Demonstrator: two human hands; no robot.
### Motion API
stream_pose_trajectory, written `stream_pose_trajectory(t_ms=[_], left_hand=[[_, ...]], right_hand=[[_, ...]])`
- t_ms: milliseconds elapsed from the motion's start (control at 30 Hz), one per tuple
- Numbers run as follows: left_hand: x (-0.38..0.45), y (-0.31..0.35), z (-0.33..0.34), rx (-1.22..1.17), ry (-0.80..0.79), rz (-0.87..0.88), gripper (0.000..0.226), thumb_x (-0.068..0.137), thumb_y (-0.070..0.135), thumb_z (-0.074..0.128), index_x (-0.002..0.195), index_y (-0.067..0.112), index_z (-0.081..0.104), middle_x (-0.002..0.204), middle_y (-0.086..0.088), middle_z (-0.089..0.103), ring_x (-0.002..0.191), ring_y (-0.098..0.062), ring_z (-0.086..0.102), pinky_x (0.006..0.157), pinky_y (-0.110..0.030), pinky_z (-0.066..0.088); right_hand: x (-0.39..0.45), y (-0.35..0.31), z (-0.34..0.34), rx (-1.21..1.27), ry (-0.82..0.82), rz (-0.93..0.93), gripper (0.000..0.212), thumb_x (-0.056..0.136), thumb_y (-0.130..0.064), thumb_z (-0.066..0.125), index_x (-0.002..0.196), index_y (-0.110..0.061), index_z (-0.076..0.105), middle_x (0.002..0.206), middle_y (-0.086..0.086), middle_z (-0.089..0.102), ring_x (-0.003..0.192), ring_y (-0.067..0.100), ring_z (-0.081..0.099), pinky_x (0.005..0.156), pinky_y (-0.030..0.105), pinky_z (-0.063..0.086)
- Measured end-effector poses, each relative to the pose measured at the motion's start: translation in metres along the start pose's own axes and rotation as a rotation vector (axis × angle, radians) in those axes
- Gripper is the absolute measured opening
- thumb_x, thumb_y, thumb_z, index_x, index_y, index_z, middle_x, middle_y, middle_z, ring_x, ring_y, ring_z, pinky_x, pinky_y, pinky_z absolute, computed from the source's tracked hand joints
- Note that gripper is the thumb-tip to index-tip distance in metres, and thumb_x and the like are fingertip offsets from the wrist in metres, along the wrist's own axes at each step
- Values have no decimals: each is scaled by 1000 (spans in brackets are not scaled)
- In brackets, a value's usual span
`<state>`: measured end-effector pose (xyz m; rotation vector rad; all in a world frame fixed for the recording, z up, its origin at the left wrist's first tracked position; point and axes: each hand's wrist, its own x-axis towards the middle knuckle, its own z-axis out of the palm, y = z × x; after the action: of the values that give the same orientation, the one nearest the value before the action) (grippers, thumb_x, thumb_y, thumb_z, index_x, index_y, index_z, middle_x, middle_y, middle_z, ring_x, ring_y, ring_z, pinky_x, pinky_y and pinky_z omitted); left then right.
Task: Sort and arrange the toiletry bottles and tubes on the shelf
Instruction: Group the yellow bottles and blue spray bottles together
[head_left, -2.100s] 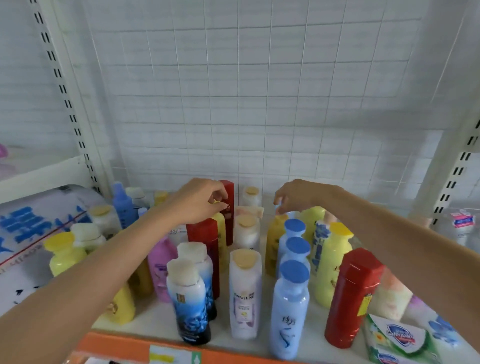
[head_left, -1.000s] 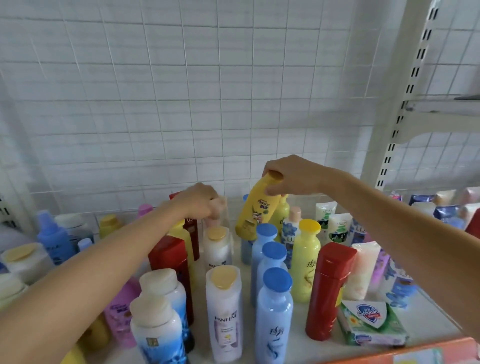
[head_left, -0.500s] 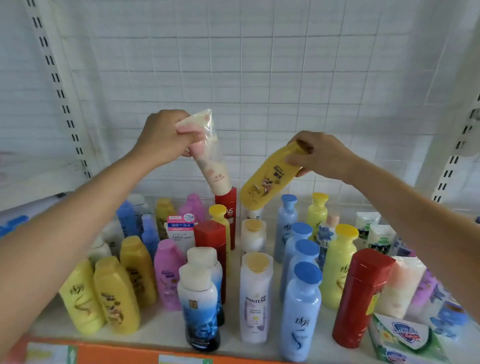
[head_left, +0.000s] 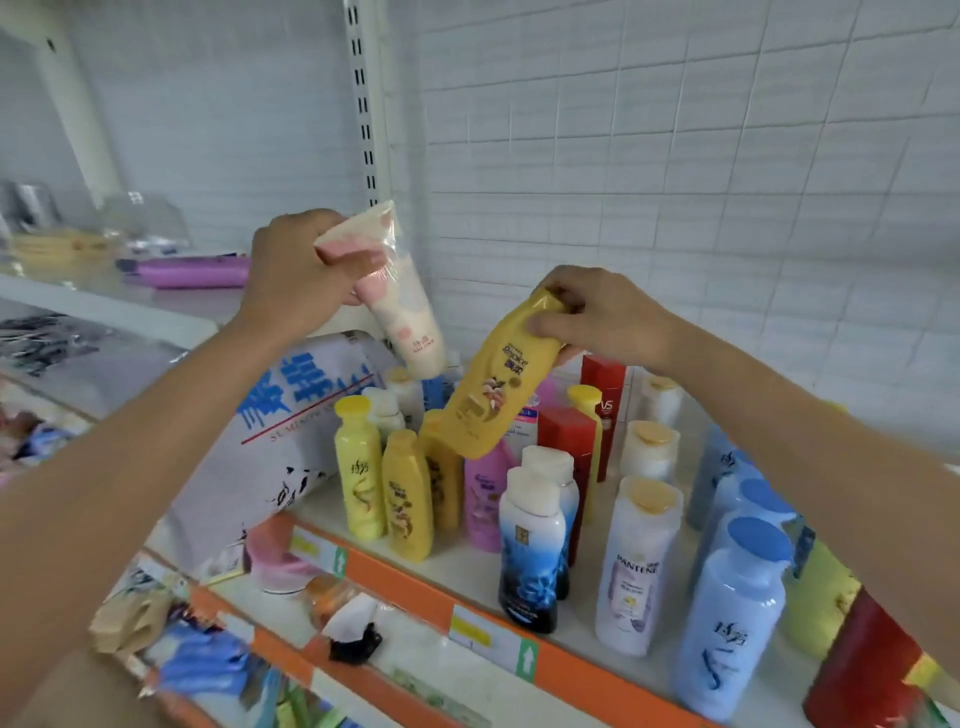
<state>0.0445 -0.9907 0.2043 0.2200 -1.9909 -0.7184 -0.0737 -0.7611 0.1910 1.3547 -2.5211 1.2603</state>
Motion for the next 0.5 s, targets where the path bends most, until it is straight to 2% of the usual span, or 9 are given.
stream_pose_trajectory(t_ms=[100,167,233,300,400,500], left_hand=[[-5,-9,-14,-30,-50,-28,19,77,15,72,88,2,64,90,-22,67,76,-31,68,55,-34,58],[-4,-16,-21,-37,-89,-28,17,76,14,73,87,4,65,88,-20,67,77,-31,68,55,-40,59],[-1,-23,-26,-52,-133,-34,16,76,13,74,86,3,66,85,-17,67,77,-29,69,56,-39,59],[0,-30,-30,-72,-174,-34,17,76,13,74,86,3,66,84,-15,67,79,-27,69,59,-37,59],[1,-44,-31,-78,-213,-24,16,74,15,75,86,8,67,84,-12,68,79,-28,68,68,-46,58],[0,-54,-29,-154,-279,-46,16,74,12,75,87,10,66,85,-10,68,78,-23,69,66,-44,59]], right_hand=[[6,-14,30,-305,-102,-93,28,82,-32,66,100,-13,56,86,0,59,73,15,58,62,20,44],[8,-18,51,-403,-201,-111,29,82,-35,65,96,-11,56,78,-4,53,71,13,52,58,21,40],[11,-19,71,-516,-298,-99,32,82,-37,63,93,-8,55,74,-4,48,69,15,47,56,24,36],[12,-18,90,-620,-381,-67,34,83,-37,62,93,-6,54,75,-2,46,72,16,44,57,26,34],[9,-17,112,-714,-501,-5,35,85,-34,60,101,-4,54,85,5,48,76,17,44,65,29,37],[6,-15,128,-752,-574,41,17,88,-28,58,91,-13,53,89,8,52,79,17,46,62,25,36]])
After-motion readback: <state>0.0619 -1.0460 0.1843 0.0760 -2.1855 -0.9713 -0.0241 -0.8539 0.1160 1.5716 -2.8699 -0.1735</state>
